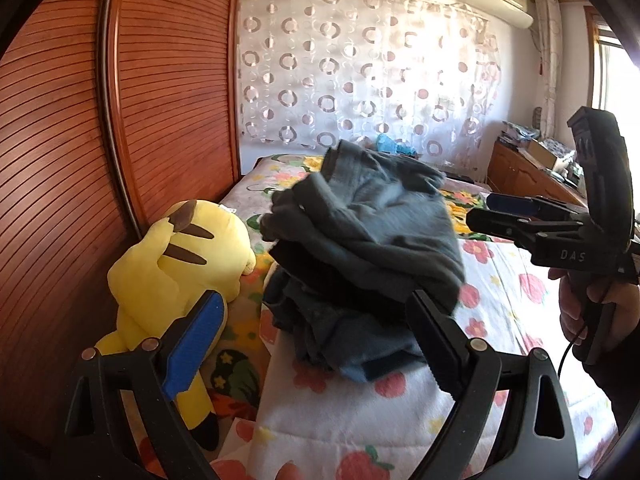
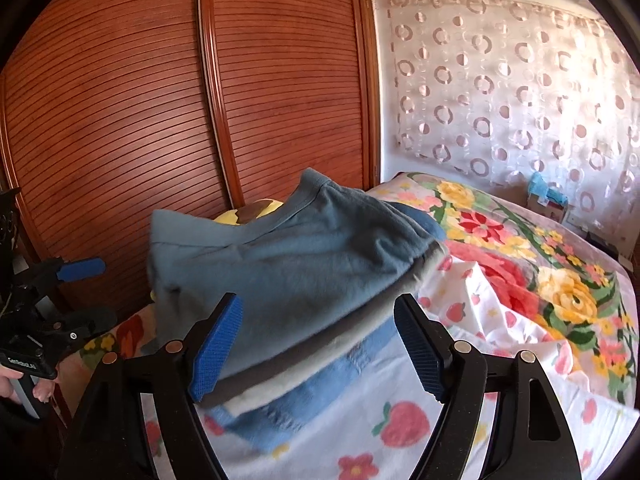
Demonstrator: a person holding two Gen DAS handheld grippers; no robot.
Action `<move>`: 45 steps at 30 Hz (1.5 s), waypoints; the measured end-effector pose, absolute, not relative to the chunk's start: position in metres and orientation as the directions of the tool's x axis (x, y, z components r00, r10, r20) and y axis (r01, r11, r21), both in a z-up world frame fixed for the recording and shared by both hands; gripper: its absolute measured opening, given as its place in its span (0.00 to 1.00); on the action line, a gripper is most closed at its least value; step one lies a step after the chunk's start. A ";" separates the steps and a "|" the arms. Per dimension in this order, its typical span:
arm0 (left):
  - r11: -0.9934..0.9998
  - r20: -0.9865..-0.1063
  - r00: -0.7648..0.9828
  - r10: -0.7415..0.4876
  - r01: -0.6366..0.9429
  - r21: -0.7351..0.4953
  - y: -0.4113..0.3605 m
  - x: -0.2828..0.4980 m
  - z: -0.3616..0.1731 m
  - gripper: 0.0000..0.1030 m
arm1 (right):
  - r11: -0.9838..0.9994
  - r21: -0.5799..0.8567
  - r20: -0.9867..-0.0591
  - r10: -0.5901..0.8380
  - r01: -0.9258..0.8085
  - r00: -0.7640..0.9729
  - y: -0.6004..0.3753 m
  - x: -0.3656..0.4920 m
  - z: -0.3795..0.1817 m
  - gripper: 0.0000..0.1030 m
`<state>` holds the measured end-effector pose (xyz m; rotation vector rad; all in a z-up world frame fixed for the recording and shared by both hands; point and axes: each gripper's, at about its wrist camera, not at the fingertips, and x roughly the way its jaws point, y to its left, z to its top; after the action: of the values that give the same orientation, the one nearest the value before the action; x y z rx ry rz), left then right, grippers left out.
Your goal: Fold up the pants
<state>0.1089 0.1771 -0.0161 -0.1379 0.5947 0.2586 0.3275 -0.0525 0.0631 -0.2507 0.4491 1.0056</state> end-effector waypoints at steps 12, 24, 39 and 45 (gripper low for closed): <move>0.983 -0.549 0.825 0.137 -0.180 -0.025 0.133 0.087 -0.012 0.90 | 0.608 0.016 -0.457 0.710 -0.794 0.535 -0.112 0.265 0.062 0.81; 0.998 -0.541 0.840 0.047 -0.067 -0.018 0.077 0.068 -0.012 0.90 | 0.713 0.034 -0.422 0.646 -0.701 0.636 -0.178 0.182 0.057 0.85; 1.000 -0.545 0.838 -0.018 0.005 -0.025 0.021 0.058 -0.013 0.90 | 0.845 0.051 -0.405 0.504 -0.532 0.763 -0.230 0.109 0.048 0.92; 0.999 -0.556 0.830 -0.043 0.038 -0.020 -0.002 0.062 -0.016 0.90 | 0.883 0.058 -0.409 0.446 -0.465 0.796 -0.231 0.096 0.050 0.94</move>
<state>0.0617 -0.0019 -0.0161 -0.0083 0.5904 -0.0430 0.0960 -0.2306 0.0500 -0.0459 0.4279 0.4894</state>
